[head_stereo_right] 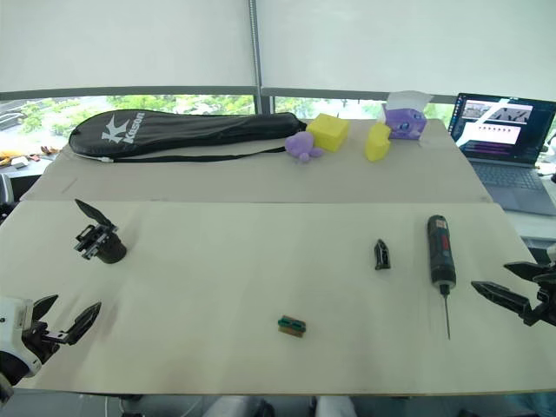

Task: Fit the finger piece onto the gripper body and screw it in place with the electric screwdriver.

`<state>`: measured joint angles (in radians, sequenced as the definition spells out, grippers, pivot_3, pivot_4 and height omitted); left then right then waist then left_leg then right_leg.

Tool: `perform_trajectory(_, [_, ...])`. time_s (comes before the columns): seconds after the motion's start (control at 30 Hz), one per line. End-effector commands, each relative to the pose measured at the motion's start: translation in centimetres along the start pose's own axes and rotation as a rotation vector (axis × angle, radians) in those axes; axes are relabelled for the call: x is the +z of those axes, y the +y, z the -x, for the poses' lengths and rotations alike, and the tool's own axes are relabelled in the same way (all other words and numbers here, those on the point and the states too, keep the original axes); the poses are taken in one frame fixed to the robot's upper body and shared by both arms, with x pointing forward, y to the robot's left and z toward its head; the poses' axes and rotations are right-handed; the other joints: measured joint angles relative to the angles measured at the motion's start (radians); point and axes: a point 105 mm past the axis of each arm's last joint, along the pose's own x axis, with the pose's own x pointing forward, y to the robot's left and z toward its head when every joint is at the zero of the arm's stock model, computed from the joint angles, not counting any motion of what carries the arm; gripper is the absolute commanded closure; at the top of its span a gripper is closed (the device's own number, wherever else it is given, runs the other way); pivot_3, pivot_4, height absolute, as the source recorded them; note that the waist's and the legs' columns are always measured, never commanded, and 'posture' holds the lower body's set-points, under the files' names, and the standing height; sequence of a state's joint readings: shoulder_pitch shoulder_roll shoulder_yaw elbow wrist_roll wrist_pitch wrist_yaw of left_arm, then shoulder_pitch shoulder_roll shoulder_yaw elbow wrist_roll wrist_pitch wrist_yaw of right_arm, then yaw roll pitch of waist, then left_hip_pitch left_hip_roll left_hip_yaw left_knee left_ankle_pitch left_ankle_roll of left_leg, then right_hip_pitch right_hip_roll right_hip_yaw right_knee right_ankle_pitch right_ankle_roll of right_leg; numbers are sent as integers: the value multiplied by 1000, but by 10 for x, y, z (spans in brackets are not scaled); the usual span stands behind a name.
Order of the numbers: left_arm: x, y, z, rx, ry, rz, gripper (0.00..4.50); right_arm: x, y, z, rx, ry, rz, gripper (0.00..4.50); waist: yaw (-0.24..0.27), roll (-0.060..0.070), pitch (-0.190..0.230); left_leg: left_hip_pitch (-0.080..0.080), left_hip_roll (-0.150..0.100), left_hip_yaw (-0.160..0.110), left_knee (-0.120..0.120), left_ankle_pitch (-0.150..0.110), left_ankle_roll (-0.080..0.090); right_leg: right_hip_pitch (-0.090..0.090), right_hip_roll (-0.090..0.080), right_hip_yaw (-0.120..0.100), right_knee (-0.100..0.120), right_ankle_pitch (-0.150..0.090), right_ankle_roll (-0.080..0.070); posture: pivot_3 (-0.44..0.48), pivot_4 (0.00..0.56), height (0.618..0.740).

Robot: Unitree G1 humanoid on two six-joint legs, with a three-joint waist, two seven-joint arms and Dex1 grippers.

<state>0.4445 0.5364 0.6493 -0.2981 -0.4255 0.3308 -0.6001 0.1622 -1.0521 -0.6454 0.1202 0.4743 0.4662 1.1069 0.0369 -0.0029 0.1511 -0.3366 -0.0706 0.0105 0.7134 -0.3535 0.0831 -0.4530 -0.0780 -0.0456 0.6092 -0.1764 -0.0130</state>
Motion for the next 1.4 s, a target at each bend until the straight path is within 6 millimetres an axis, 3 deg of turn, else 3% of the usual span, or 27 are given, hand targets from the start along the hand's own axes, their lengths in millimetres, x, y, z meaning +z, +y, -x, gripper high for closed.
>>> perform_trajectory(0.03, [6, 0, -5, 4, -24, -19, 0, 17, 0, -3, -24, -58, 66, 19, 0, 0, 0, 0, 0, 0, 0, 0, 0, 0, 0, 0, 0, 0, 0, 0, 150, 740])
perform_trajectory(0.13, [8, 5, -23, 65, -64, 2, 0, 52, 30, -27, 87, -170, 125, 19, -1, 1, -1, 0, 0, 0, 0, 0, -1, 0, 0, 0, 0, 0, 0, 0, 150, 740])
perform_trajectory(0.37, [12, 13, -52, 77, -88, -12, 0, 102, 103, -49, 389, -333, 185, 19, -1, 1, -1, -1, 0, 0, -1, 2, -3, -3, 1, -1, 2, 0, 0, 0, 150, 740])
perform_trajectory(0.67, [21, 15, -91, 44, -134, -55, 0, 109, 156, -58, 610, -328, 250, 19, 2, -1, 0, -1, -1, 0, 1, 2, -3, -2, 0, -2, 1, 1, 0, 0, 150, 740])
perform_trajectory(1.0, [27, 8, -120, 22, -164, -64, 0, 104, 167, -65, 607, -338, 241, 19, -1, -2, 0, -1, -1, -1, 1, 3, -4, -2, 0, -3, 2, 1, 0, 0, 150, 740])
perform_trajectory(1.33, [28, 7, -128, 32, -185, -30, 0, 101, 167, -65, 584, -334, 235, 19, 1, -2, 0, 0, -1, -1, 2, 3, -4, -2, 0, -3, 2, 1, 0, 0, 150, 740])
perform_trajectory(1.4, [29, 6, -128, 29, -192, -32, 523, 101, 167, -65, 582, -335, 242, 0, 0, -2, 0, 0, -1, -1, 2, 3, -4, -2, 0, -3, 2, 1, 0, 0, 150, 740])
